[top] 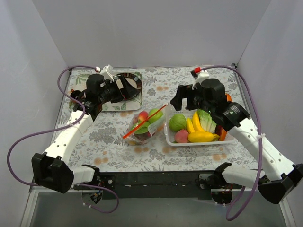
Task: Place the food in the zip-top bag and seal the zipper
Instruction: Reset both arms
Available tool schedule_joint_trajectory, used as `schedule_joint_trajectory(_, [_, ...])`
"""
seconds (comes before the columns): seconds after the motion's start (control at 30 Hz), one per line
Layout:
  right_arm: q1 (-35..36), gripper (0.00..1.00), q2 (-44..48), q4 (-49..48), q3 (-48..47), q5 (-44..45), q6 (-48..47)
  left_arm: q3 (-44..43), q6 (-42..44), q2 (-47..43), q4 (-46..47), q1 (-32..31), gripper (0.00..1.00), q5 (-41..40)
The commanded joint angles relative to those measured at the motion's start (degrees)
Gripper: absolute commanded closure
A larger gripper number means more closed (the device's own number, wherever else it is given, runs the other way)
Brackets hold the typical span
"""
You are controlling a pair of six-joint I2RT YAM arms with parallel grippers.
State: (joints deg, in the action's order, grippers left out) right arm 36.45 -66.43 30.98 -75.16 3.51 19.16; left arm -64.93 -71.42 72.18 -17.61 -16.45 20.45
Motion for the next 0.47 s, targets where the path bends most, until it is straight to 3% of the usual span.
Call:
schedule_joint_trajectory(0.0, [-0.1, 0.02, 6.0, -7.6, 8.8, 4.5, 4.7, 2.2, 0.0, -4.9, -1.0, 0.3, 0.02, -1.6])
schedule_joint_trajectory(0.43, [-0.1, 0.01, 8.9, -10.0, 12.4, 6.2, 5.7, 4.1, 2.1, -10.9, 1.2, 0.2, 0.02, -6.5])
